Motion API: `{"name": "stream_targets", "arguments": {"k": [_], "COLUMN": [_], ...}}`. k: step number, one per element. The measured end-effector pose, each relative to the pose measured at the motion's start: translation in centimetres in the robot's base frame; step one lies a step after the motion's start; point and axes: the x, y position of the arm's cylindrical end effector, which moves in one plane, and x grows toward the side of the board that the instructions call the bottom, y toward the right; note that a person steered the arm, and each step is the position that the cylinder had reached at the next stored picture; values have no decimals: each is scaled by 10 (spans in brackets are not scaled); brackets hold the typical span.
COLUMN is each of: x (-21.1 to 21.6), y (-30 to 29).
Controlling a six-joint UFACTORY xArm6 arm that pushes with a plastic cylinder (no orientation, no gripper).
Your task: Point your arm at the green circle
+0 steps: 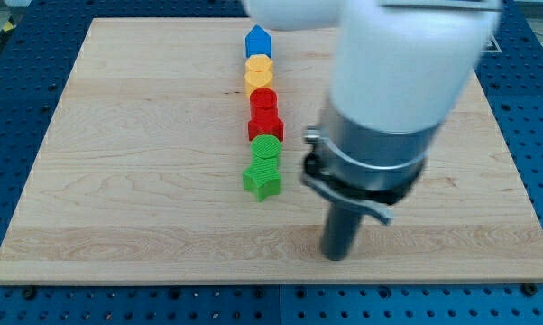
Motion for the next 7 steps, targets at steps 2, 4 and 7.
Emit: {"name": "stream_targets", "arguments": {"k": [2, 4, 7], "x": [0, -8, -90], "y": [-18, -74, -125]}}
